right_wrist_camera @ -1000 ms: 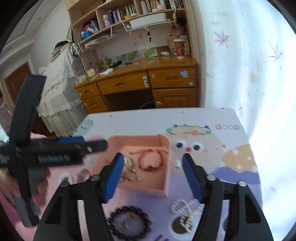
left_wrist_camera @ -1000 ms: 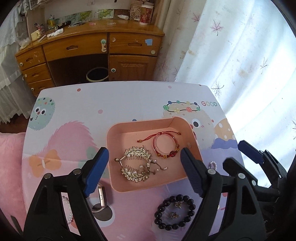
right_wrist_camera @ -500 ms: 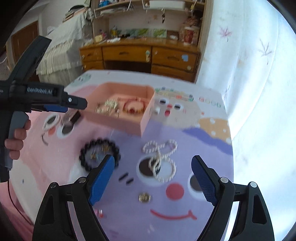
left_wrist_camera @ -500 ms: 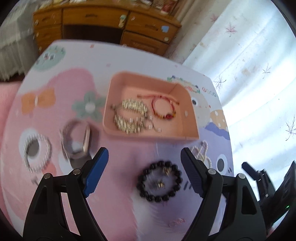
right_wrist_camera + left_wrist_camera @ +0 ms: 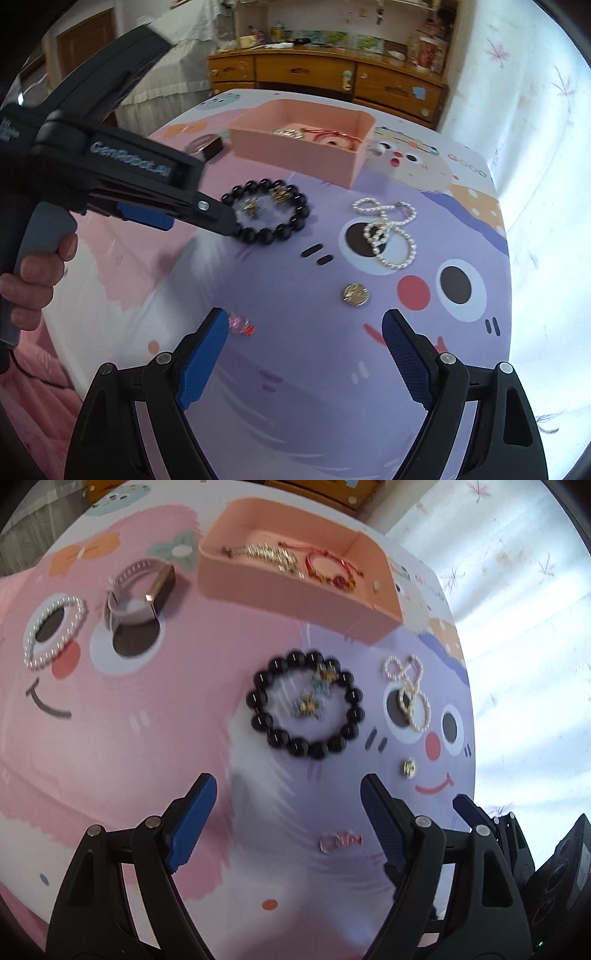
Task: Organize jewelry
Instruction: 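Grasp the gold charm on the black bracelet with the left tool while the right grasps the pink-bead ring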
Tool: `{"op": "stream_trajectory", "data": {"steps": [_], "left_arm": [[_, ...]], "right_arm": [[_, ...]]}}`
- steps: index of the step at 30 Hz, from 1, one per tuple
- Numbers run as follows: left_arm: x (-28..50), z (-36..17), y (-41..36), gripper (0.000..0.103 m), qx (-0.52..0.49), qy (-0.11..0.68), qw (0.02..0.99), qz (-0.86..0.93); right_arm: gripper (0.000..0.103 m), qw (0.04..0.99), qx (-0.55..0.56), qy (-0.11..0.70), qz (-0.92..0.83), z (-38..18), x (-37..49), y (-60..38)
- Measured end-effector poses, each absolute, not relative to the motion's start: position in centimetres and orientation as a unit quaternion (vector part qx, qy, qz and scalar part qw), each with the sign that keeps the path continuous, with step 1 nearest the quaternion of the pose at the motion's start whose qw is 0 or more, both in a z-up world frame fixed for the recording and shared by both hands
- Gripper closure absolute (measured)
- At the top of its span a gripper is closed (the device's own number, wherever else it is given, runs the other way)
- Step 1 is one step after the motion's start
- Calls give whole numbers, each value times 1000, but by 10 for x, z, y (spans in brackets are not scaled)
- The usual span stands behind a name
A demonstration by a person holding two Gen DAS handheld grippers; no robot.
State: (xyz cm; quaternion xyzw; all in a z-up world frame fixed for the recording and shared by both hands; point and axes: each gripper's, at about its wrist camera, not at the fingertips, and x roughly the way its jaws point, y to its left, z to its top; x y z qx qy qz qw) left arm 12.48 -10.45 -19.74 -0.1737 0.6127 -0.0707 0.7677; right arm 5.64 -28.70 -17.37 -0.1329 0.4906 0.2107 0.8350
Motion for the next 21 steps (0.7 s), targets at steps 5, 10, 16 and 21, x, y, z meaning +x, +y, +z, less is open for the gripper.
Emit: {"op": "stream_trajectory", "data": {"steps": [5,10,16,21], "left_arm": [[116,-199,-123,28,-123,618,772,-78],[115,-193,-138,36,-78,589,800,-78],[129,-194,-138,52,-60,571,816,-63],[139,-192,-139,62,-45,552,829,-71]], "right_arm": [[21,815,-156,487,272,-185,42,-273],[36,805,-164,484,301,-197,39,-264],[52,805,-165,476,313,-205,43,-255],[66,804,-158,483,309,-209,50,-261]]}}
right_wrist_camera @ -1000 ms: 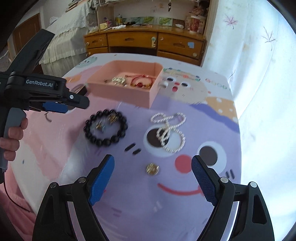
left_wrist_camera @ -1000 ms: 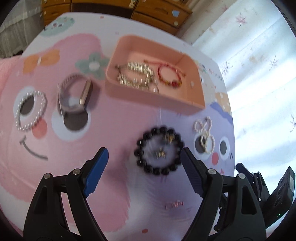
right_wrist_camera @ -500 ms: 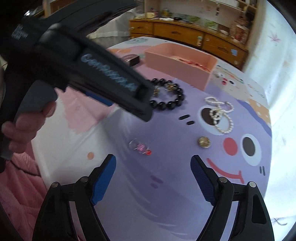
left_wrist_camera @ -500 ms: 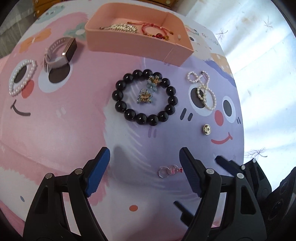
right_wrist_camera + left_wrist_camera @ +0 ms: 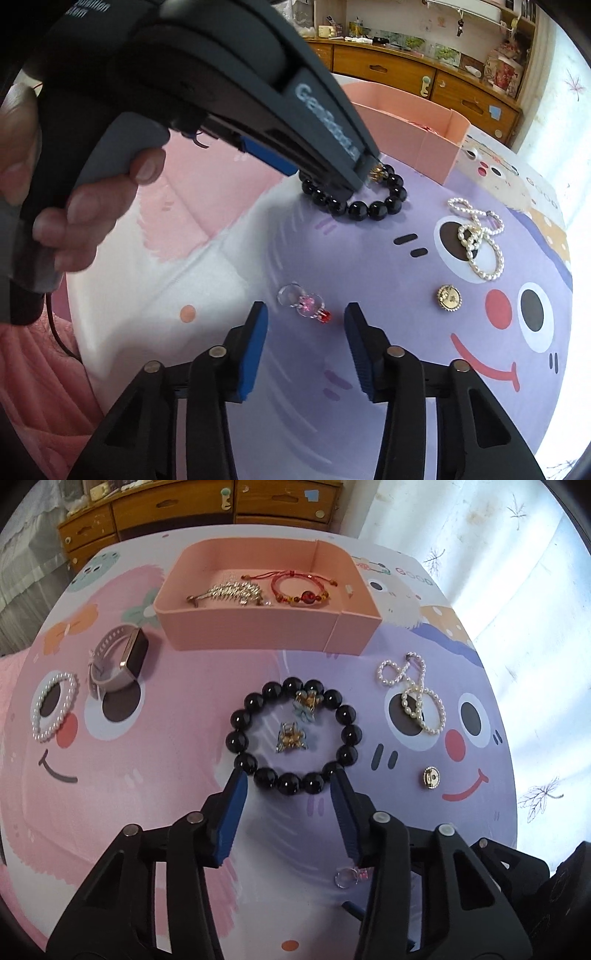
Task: Organize jewelry
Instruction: 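Grasp the gold charm on the black bracelet with the left tool while the right grasps the pink-bead ring, then carry the gold charm and ring into the pink box and open both tools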
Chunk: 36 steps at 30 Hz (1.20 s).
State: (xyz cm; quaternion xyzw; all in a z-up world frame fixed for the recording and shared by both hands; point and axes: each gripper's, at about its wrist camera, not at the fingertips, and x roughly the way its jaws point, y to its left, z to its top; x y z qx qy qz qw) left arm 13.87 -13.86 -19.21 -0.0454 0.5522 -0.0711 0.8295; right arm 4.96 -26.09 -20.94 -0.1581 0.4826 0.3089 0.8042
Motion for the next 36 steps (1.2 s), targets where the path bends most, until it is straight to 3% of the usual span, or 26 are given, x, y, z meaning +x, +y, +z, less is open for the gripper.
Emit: {"op": "stream_trajectory", "data": {"steps": [6,14,22,27,36], "left_arm": [[147,-191,-144,67,-47,538,837,-84],[155,-195,-148,68,-25,532,843,-73],[167,-200,-153,69,4,528,847,-70],[169,-205,-159,86,14,534,842,-73],[162,-197,-160,86,16,521,849,-79]], "right_arm": [[82,809,-144,478,310,-213,60,-274],[94,803,-174,462,334,-214,54,-270],[96,804,-158,472,326,-218,64,-274],[96,808,-148,477,313,-215,69,-282],[96,826,-123,472,284,-199,74,-299]]}}
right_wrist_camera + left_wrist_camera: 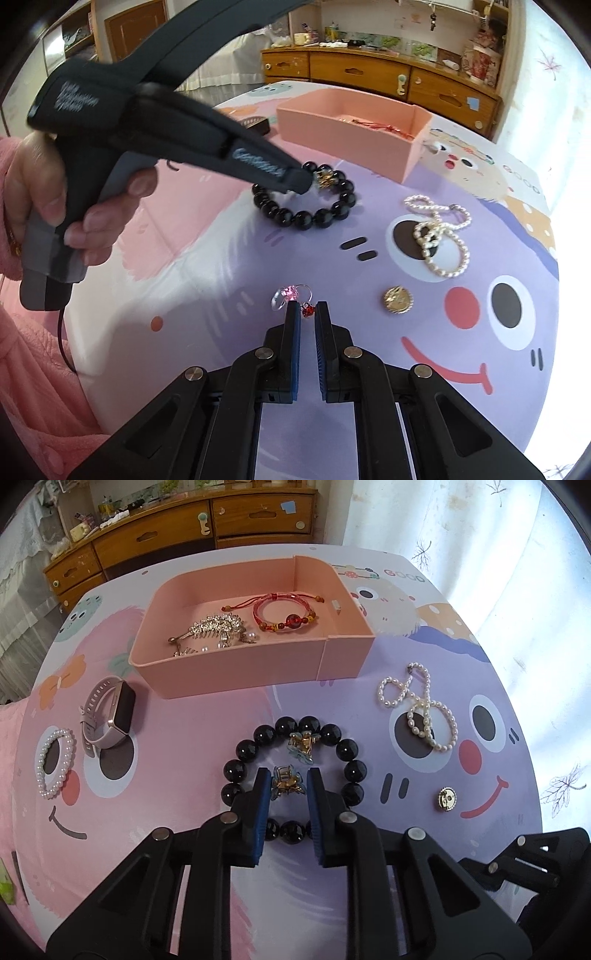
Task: Organize jewelry
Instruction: 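Carry the gold charm and ring into the pink box and open both tools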
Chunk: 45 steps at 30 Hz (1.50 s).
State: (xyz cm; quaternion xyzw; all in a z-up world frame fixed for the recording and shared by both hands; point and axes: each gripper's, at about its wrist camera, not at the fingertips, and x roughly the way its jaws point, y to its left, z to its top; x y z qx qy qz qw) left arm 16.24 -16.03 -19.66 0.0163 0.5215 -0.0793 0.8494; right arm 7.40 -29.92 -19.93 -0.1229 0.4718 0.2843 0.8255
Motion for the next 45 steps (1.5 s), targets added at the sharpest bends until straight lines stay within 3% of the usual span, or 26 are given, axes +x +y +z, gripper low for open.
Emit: {"op": "stream_trajectory", "data": {"steps": [25,42,45], "left_arm": [[203,-122,-155,86,21,490,867,-91],[254,-123,-121,86,-44,468,881,-60],[256,-127,-118,79,-51,473,877,-63]], "right_arm": [[96,896,-17,387,216,-117,176,-320],[94,891,-18,398,215,-142,242,-276],[93,892,-32,403,201,-147,243,-271]]}}
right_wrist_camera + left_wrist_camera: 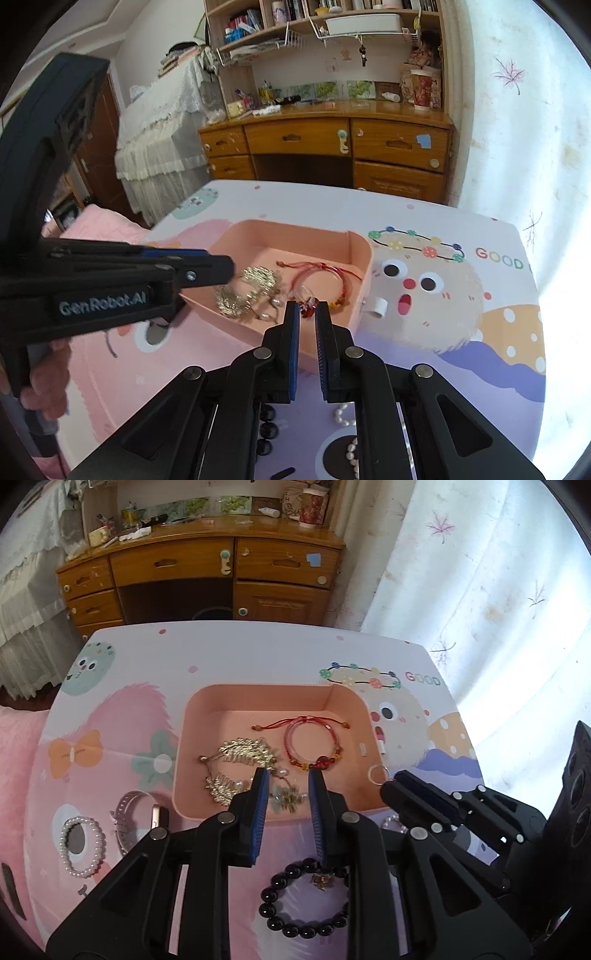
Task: Organize jewelry
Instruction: 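Carry the gold charm and ring into the pink box and open both tools, then grasp the black bead bracelet with the left tool while the right grasps the gold coin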
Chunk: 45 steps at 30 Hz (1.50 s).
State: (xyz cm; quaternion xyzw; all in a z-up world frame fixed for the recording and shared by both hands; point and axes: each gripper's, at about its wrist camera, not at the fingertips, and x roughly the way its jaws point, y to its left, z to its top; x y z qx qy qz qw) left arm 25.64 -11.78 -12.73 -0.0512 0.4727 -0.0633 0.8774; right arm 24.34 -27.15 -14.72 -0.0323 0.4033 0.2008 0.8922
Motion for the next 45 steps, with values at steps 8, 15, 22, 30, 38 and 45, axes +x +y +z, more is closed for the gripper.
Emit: {"op": "stream_trajectory", "data": {"steps": [8,15,22,30,38,45], "left_arm": [[244,-130,-105,38,-41,484,873,-41],[222,-149,-91,36,-45,524,850,-37],[191,-184,-100,36,-38,572,818,-39],[174,-207,-101,37,-84,593,800,-30],[170,-210,-111,47,-41,566,823,-22],[168,-215,-107,64,-65,562,824,-18]], "right_arm": [[65,892,-20,411,187,-150,240,-282],[27,888,-36,422,177,-146,224,-304],[25,876,-71,444,175,-157,183,-318],[25,848,-132,478,188,-184,124,-316],[40,841,-115,500,174,-201,102,-316],[53,842,-71,512,155,-207,107,-318]]}}
